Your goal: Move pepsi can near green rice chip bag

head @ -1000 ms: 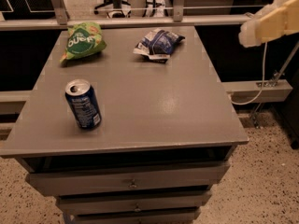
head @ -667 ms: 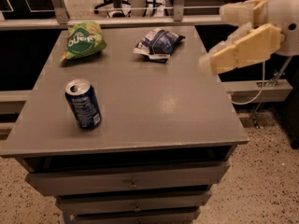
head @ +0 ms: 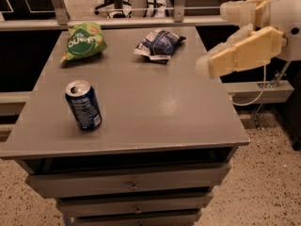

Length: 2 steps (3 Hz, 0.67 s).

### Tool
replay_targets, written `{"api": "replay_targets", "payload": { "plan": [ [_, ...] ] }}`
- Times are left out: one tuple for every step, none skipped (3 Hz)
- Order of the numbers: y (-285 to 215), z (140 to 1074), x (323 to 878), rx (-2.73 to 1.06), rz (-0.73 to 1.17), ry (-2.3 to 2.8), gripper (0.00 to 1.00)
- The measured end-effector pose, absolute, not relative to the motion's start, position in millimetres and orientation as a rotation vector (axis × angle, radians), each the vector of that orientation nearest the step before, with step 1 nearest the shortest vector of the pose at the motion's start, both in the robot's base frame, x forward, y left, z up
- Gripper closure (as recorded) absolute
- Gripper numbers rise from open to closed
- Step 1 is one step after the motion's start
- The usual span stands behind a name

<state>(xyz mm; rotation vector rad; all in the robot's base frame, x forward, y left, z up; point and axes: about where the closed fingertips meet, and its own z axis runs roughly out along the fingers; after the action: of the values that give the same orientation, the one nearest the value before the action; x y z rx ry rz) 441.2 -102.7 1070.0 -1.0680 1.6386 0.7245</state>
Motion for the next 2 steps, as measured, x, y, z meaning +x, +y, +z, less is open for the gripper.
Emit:
{"api": "replay_targets", "payload": {
  "plan": [
    [-87.9,1033.9,455.8,-1.021,0.728,1.609,0.00],
    [-75.4,1008.2,469.0,-1.009,0.741,1.586,0.00]
  ]
}}
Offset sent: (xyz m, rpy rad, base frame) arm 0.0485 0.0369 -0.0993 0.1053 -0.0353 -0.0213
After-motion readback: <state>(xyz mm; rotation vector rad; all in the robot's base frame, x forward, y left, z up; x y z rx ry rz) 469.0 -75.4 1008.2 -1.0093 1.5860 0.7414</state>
